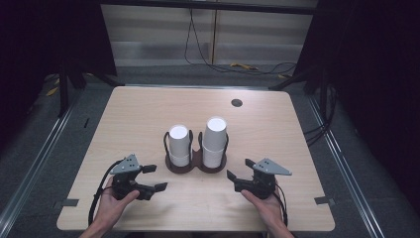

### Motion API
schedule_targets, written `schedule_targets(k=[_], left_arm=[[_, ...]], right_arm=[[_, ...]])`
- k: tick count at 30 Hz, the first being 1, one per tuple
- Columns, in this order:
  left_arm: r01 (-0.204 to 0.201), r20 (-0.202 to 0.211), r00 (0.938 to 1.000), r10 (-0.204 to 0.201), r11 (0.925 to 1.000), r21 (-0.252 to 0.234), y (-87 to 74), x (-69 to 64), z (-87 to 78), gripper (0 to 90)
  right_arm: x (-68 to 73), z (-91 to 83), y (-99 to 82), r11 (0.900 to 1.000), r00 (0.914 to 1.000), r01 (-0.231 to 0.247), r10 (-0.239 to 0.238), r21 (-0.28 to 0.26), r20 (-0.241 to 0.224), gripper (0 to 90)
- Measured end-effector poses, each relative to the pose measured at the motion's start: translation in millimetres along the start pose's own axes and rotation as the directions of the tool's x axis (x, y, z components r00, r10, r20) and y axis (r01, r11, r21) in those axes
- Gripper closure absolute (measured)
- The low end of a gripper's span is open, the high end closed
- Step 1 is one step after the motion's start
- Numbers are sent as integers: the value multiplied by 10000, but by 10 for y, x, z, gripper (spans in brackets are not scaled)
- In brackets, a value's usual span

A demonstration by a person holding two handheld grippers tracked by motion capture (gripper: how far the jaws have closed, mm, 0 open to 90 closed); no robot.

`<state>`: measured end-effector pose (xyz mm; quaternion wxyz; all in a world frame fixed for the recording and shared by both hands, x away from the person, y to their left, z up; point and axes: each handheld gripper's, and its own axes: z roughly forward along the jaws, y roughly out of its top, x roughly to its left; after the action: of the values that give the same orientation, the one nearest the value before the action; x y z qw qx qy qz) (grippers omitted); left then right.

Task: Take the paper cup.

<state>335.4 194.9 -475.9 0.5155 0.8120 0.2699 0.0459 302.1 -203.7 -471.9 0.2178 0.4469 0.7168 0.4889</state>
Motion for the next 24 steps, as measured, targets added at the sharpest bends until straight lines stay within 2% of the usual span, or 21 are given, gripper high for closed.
schedule_targets(k=[3,5,8,9,12,14,19,22,24], left_arm=[[69,150,9999,-71,9999,125,9,16,7,174],[191,269,9994,-196,9996,212,14,24,7,157],[-87,389,9992,76,9996,282,35,-2,2,159],[-113,405,9991,100,9994,316,45,-5,4,161],[69,791,9968,-103,9990,441,87,6,24,161],[-59,784,9969,18,9987,513,123,2,31,164],[269,1043,9941,-314,9987,434,192,-34,39,235],[86,1134,9934,-157,9980,629,236,-80,55,235],[-85,973,9953,25,9980,619,273,-96,30,244]], right_arm=[[23,17,-7,9998,9993,70,-64,169,-360,192],[50,22,-5,9996,9989,190,-181,200,-439,187],[79,20,-7,9994,9968,279,-264,188,-754,172],[88,21,-5,9992,9957,337,-318,210,-867,172],[96,35,-12,9989,9931,363,-329,283,-1124,165],[99,34,-14,9989,9920,376,-339,280,-1218,165],[98,21,-10,9984,9903,425,-373,365,-1339,162],[114,2,-1,9981,9881,458,-391,415,-1491,165],[136,-11,10,9981,9861,456,-385,403,-1619,181]])
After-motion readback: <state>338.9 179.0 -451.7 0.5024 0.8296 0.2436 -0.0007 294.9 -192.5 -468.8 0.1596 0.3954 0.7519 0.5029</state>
